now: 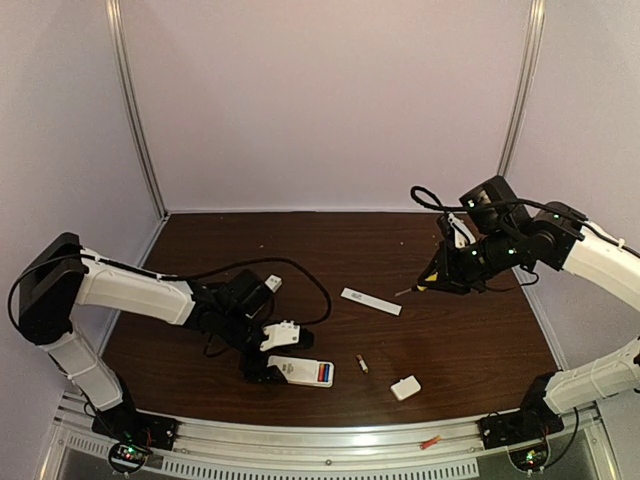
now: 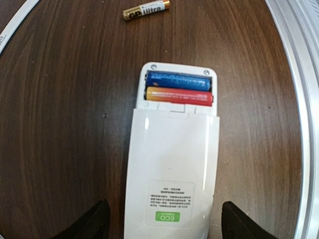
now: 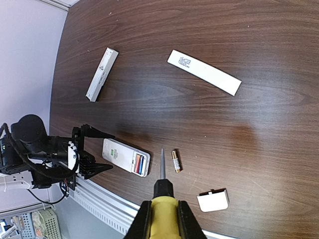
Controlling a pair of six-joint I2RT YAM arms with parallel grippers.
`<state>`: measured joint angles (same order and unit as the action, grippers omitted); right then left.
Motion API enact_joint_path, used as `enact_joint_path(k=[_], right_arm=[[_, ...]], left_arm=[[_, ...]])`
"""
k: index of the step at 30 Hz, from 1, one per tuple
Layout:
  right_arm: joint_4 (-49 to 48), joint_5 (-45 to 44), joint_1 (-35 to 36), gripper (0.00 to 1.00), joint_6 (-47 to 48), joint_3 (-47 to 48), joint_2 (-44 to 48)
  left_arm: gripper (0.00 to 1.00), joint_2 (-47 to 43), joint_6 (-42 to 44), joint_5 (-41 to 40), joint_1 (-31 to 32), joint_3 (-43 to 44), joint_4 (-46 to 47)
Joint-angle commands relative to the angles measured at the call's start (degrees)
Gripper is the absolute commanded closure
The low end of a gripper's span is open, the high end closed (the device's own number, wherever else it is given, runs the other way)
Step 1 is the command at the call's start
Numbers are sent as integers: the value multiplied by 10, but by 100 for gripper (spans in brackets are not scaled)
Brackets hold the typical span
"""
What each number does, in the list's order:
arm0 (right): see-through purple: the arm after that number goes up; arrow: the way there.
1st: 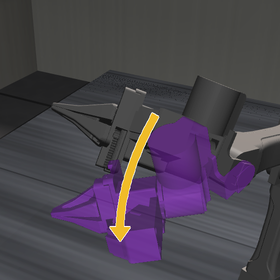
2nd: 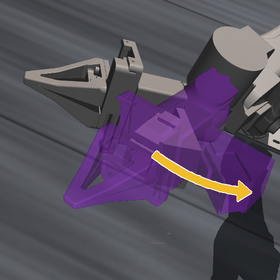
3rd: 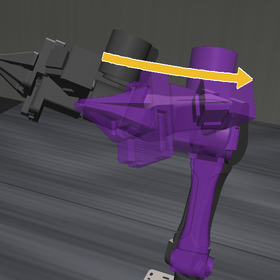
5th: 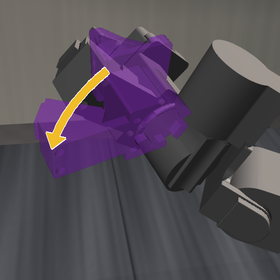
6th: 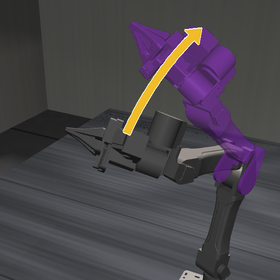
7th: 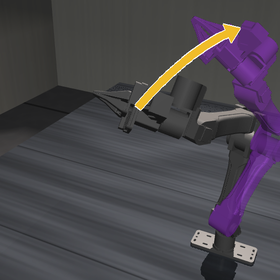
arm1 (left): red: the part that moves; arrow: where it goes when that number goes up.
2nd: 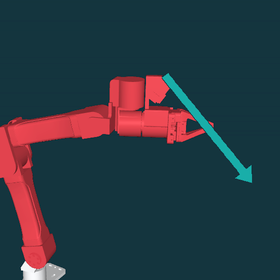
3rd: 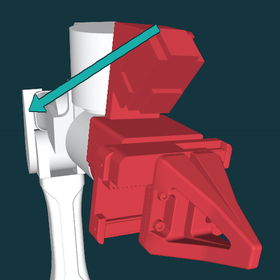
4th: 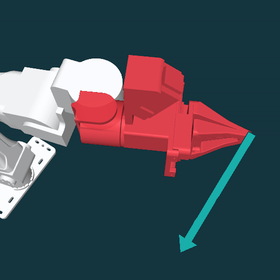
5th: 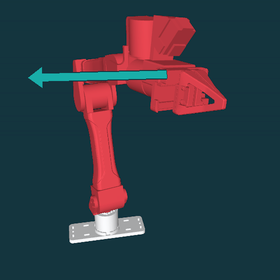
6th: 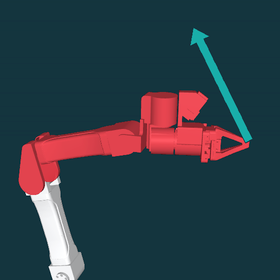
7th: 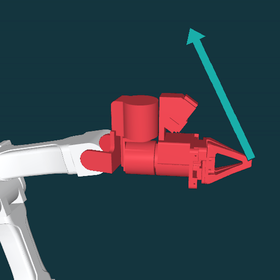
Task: Unload the batteries from the remote control
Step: Pick up the remote control without the battery cover from the center of the board.
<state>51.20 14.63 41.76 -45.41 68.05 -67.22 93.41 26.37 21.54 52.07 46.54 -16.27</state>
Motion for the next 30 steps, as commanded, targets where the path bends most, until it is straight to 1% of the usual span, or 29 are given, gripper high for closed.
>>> enact_joint_path(k=[1, 3, 6, 10, 15, 18, 23, 30], right_arm=[[1, -11, 2, 100, -5, 3, -3], [2, -11, 2, 100, -4, 3, -3], [0, -11, 2, 100, -4, 1, -2], [2, -13, 2, 100, -4, -1, 1], [7, -17, 2, 100, -2, -2, 9], [10, -19, 2, 100, -1, -2, 16], [15, -24, 2, 100, 6, 0, 22], [21, -27, 1, 100, 13, -2, 28]], left_arm=[[23, 18, -3, -22, 9, 3, 15], [24, 27, 1, -28, 20, 7, 11], [28, 42, 1, -44, 33, 14, 10], [40, 59, -2, -48, 35, 25, 4], [62, 65, -4, -43, 36, 33, 1], [70, 67, -13, -35, 36, 48, -2], [72, 76, -49, -26, 43, 95, 0], [71, 125, -101, -28, 58, 146, 0]])
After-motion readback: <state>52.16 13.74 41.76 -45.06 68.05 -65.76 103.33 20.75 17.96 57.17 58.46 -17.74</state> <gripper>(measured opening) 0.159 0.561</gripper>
